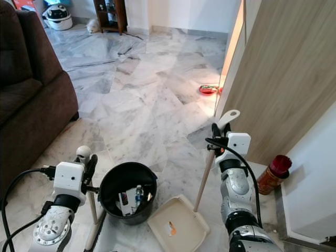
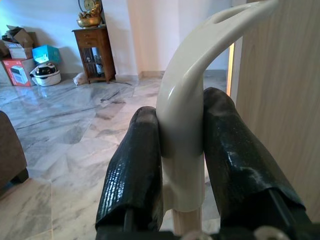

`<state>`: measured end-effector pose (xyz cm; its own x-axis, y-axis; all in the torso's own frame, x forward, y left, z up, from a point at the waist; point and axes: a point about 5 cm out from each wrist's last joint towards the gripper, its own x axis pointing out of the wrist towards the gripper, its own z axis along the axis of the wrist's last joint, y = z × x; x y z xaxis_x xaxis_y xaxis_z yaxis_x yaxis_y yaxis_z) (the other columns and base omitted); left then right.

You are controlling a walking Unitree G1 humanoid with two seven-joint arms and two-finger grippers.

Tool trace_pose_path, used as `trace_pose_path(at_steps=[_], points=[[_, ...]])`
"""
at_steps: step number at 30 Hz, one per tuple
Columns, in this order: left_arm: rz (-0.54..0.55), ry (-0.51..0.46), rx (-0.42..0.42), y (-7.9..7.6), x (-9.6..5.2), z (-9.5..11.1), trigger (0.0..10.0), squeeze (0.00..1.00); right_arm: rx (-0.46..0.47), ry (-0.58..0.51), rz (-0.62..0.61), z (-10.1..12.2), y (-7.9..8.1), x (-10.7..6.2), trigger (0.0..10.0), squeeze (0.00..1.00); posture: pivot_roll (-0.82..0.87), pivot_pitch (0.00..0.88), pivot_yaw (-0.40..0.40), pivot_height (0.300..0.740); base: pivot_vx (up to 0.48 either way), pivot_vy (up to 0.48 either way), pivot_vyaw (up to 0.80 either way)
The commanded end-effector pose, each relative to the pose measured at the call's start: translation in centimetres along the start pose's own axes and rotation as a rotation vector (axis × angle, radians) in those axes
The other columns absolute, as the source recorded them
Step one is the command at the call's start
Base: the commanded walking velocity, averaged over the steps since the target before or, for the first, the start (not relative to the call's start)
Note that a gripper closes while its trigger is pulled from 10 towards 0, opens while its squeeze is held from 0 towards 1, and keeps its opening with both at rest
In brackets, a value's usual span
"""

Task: Sweep floor

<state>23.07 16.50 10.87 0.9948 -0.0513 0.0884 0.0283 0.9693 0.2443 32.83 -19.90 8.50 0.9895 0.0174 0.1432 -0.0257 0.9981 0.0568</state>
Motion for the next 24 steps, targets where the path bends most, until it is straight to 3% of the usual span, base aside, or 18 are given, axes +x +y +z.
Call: trace_pose_path(at_steps=[1,24], points=[[0.012,-0.063,0.012,0.26,0.15,1.20,10.0,0.00,0.011,-0.042,-0.012,0.91,-0.21,0.49,10.0,0.00,0.14,0.088,-0.003,0.740,-0.240,0.000,0.00],[0.019,-0.073,0.012,0.36,0.14,1.30,10.0,0.00,0.012,-0.037,-0.014,0.88,-0.25,0.49,10.0,0.00,0.14,0.092,-0.003,0.740,-0.263,0.000,0.00]])
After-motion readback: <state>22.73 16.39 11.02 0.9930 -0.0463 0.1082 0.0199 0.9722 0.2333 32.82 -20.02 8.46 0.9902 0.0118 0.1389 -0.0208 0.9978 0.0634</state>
